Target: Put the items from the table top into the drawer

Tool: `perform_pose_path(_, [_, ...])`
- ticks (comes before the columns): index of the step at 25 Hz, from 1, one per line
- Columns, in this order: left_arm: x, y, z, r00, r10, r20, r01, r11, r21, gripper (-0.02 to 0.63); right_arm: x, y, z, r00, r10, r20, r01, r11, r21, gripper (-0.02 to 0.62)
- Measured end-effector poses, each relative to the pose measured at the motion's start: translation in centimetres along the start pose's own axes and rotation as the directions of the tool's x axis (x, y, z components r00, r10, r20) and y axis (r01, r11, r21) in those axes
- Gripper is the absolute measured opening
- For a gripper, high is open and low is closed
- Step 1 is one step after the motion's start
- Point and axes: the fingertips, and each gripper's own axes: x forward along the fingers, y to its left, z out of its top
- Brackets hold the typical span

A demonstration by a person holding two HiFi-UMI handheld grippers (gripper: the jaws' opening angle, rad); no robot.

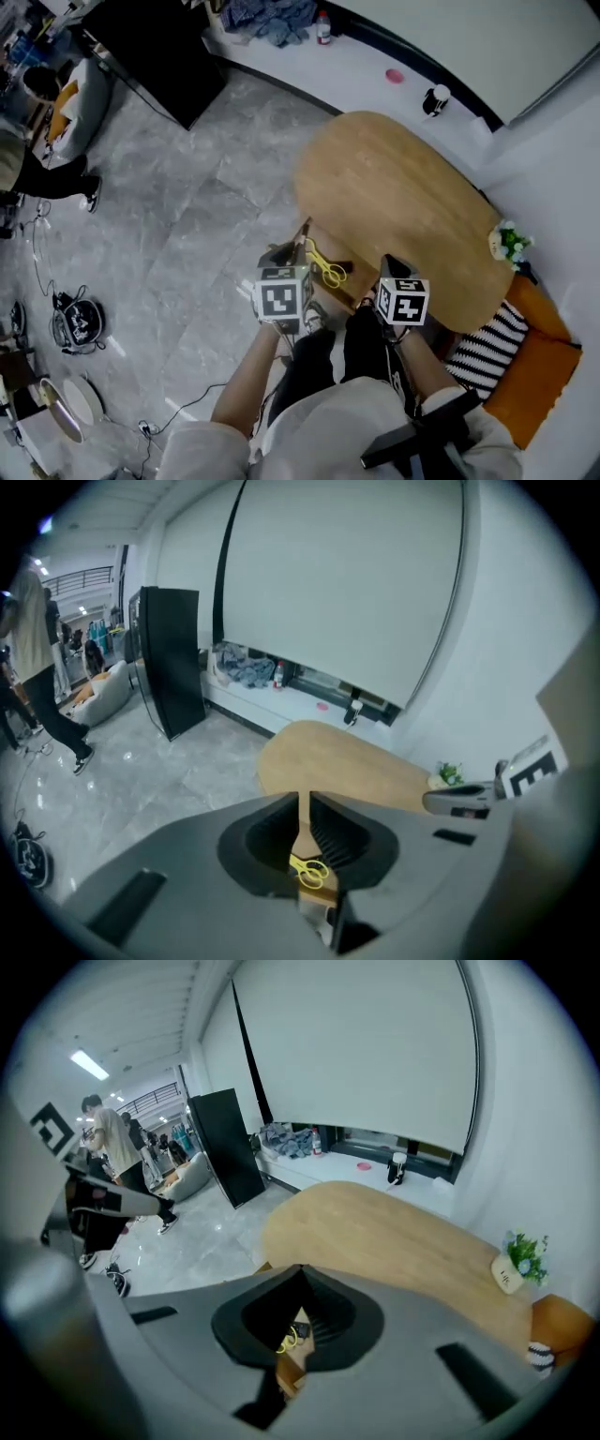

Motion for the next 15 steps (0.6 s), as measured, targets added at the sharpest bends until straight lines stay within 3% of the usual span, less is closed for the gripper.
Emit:
perform_pose_path(7, [-12.5,-3.1,5.4,0.984,-0.031,0.176,0.026,0.999,0.034,0.014,-10.9,1.6,4.3,0.995,-0.016,0.099,0.008,0.997,0.073,-0.008])
perform_pose_path(12, [-16.7,-4.5,7.3,0.957,-0.040,0.288,0.035,0.999,0.022,0.011,-16.0,1.1,7.3,0.984,-0.025,0.175,0.008,0.996,0.094,-0.007])
perform_pose_path(15, [-17.0,-5.0,7.4,0.950,-0.039,0.309,0.040,0.999,0.002,0.011,-17.5,0.4,8.2,0.978,-0.034,0.205,0.020,0.997,0.068,-0.006])
